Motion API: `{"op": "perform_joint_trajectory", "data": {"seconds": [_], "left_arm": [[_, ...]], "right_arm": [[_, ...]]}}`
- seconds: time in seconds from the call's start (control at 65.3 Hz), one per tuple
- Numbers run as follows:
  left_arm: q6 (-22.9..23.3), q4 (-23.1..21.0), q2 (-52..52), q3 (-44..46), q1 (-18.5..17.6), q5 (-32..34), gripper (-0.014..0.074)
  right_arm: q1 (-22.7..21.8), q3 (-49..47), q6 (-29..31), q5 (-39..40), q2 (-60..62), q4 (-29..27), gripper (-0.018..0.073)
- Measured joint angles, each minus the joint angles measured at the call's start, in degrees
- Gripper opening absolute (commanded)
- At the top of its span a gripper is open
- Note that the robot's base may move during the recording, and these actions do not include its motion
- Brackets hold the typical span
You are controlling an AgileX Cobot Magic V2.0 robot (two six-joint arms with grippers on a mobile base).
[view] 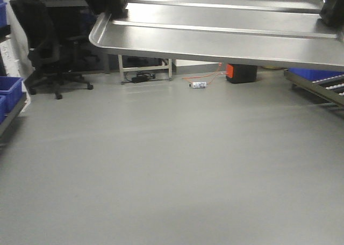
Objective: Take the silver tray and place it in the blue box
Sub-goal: 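Hold the tray level with both grippers while the base turns away, then keep holding the tray while the base drives to the blue bin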
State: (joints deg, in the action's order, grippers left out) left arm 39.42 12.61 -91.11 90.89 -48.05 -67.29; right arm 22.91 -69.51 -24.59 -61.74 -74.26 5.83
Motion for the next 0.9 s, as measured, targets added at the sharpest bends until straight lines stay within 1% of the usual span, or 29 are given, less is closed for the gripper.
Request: {"op": "perform_joint_trajectory", "data": {"seconds": [0.904], "left_arm": [[0.00, -0.43, 0.00, 0.00, 0.00, 0.00, -0.0098]], "right_arm": [[0.00, 0.00, 0.00, -0.11, 0.00, 0.00, 0.0059]]}}
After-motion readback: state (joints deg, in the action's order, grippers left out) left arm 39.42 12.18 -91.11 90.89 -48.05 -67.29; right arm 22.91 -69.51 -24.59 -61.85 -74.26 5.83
